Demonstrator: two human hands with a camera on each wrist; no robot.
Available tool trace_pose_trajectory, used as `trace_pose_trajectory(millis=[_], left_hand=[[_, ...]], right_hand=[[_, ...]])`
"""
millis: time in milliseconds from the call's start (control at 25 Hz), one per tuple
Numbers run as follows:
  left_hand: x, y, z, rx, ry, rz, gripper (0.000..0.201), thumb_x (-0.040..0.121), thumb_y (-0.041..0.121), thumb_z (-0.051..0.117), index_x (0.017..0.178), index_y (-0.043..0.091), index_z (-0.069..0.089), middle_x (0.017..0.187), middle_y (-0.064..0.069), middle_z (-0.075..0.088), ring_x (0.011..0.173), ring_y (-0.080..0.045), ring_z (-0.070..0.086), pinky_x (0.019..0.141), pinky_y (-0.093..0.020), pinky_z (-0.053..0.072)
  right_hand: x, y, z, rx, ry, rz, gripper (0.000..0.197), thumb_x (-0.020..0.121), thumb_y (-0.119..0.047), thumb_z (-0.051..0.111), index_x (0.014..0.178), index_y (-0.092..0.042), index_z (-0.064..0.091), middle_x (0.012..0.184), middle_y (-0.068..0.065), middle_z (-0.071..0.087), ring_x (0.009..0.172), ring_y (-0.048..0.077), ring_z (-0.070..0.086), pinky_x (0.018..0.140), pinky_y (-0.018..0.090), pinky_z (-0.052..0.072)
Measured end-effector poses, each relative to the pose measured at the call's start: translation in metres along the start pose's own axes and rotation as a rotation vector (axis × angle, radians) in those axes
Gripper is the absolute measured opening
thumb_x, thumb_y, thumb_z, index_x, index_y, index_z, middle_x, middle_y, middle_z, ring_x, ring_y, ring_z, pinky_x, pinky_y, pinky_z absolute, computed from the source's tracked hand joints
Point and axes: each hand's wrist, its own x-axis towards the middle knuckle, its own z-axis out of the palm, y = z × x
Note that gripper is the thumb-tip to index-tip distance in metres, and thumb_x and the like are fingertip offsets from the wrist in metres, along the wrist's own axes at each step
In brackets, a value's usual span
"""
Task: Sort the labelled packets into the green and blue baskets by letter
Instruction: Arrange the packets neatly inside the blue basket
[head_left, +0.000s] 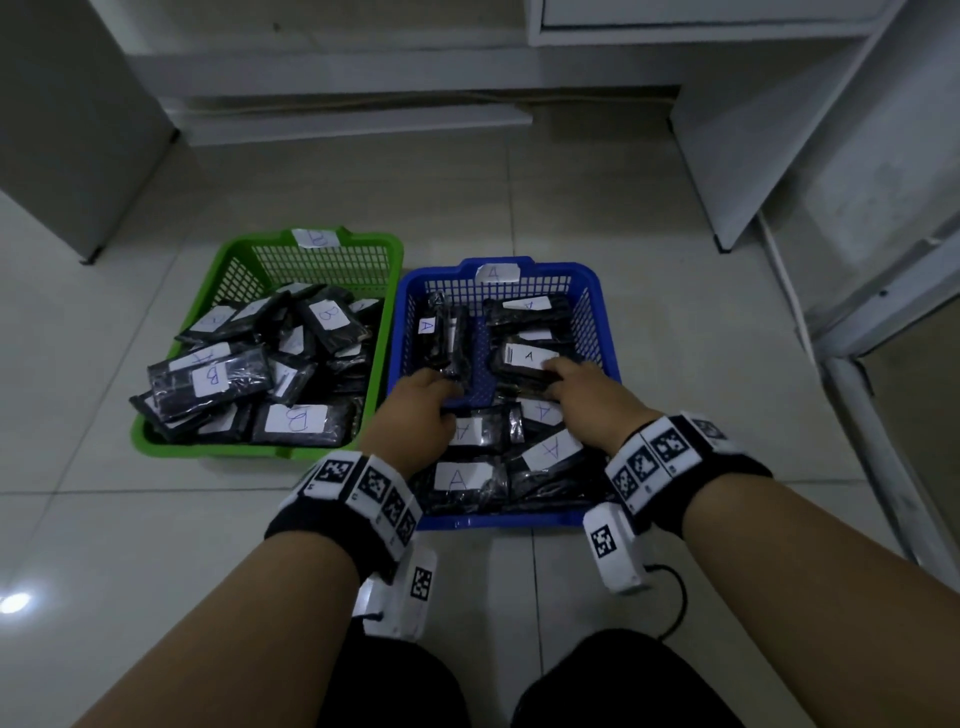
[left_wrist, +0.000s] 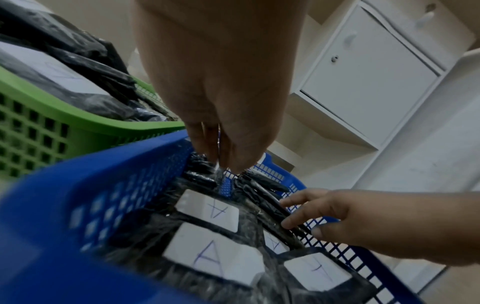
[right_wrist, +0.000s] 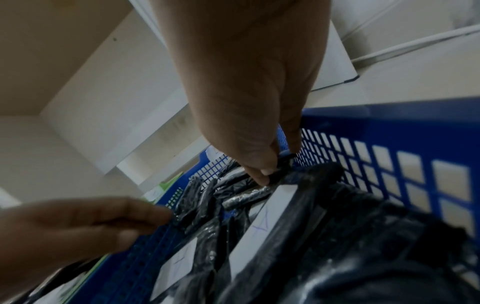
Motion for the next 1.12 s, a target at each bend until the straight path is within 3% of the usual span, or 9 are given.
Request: trace_pose_trajectory(millis=[120,320,480,560,680,760,880,1000,1120], left_hand=[[0.019,0.019,0.002,-0.099,-0.083,-0.082,0.05,0.088,0.007,0.049,0.137,0.015,0.045,0.135,-0.005,0.046,0.12,-0.023,0.05,0.101,-0.028,0.038],[0.062,0.032,0.008,-0.354,-0.255,-0.219,0.059,0.087,0.011,0.047,0.144,0.021,0.033,0.136,-0.007,0.051,0.115,-0.027,0.056,0.096,-0.037,0.048],[0.07,0.039,0.014,-0.417,-0.254,-0.251,0.055,0.09,0.008,0.046,0.142,0.023,0.037,0.118,-0.006,0.055,0.096,-0.023,0.059,0.076,-0.028,0.05],[0.069,0.037,0.016,-0.415,-0.209,-0.257,0.053,0.09,0.008,0.048,0.141,0.02,0.037,0.123,-0.005,0.056,0.095,-0.019,0.057,0.074,-0.024,0.045],[0.07,0.03,0.02,-0.287,-0.196,-0.208,0.056,0.09,0.011,0.049,0.142,0.018,0.031,0.123,-0.011,0.059,0.091,-0.021,0.056,0.074,-0.025,0.04],[0.071,0.029,0.024,-0.227,-0.23,-0.231,0.059,0.09,0.015,0.049,0.143,0.016,0.026,0.117,-0.018,0.06,0.093,-0.029,0.059,0.072,-0.028,0.043],[0.073,0.032,0.028,-0.191,-0.285,-0.302,0.054,0.09,0.021,0.049,0.14,0.011,0.031,0.124,-0.02,0.054,0.106,-0.035,0.056,0.081,-0.034,0.045],[0.075,0.034,0.031,-0.166,-0.324,-0.323,0.047,0.092,0.022,0.047,0.136,0.008,0.039,0.131,-0.019,0.051,0.115,-0.033,0.051,0.085,-0.031,0.041],[0.074,0.037,0.031,-0.162,-0.345,-0.306,0.036,0.094,0.02,0.046,0.125,0.003,0.049,0.125,-0.017,0.053,0.11,-0.028,0.052,0.079,-0.025,0.036]], right_hand=[[-0.009,0.004,0.006,-0.012,0.076,-0.013,0.034,0.093,-0.004,0.045,0.125,-0.004,0.057,0.14,0.009,0.035,0.123,0.03,0.036,0.1,0.035,0.04],[-0.01,0.008,0.007,-0.053,-0.051,-0.049,0.039,0.093,-0.003,0.038,0.128,-0.009,0.055,0.126,0.012,0.053,0.114,0.028,0.051,0.091,0.034,0.045],[-0.001,0.008,0.011,-0.036,-0.067,-0.002,0.036,0.094,-0.003,0.035,0.125,-0.006,0.054,0.122,0.013,0.054,0.109,0.027,0.053,0.081,0.032,0.044],[0.003,0.009,0.009,0.008,-0.076,-0.001,0.035,0.093,-0.001,0.036,0.121,-0.006,0.057,0.12,0.013,0.056,0.106,0.027,0.055,0.079,0.031,0.044],[0.007,0.006,0.003,0.052,-0.099,-0.009,0.032,0.094,-0.009,0.042,0.121,-0.013,0.059,0.122,0.012,0.053,0.105,0.028,0.055,0.082,0.031,0.045],[0.008,0.0,0.002,-0.014,-0.184,0.01,0.033,0.097,-0.031,0.043,0.122,-0.019,0.061,0.127,0.013,0.046,0.107,0.03,0.052,0.085,0.033,0.045],[0.009,-0.01,0.006,-0.045,-0.283,0.084,0.054,0.092,-0.057,0.042,0.125,-0.018,0.06,0.137,0.011,0.034,0.113,0.032,0.049,0.091,0.036,0.045],[0.009,-0.012,0.01,0.108,-0.243,0.154,0.057,0.091,-0.056,0.048,0.128,-0.013,0.056,0.142,0.008,0.027,0.112,0.03,0.049,0.093,0.036,0.045],[0.005,-0.014,0.011,0.202,-0.239,0.12,0.048,0.095,-0.046,0.047,0.123,-0.009,0.058,0.142,0.013,0.025,0.107,0.029,0.051,0.092,0.031,0.044]])
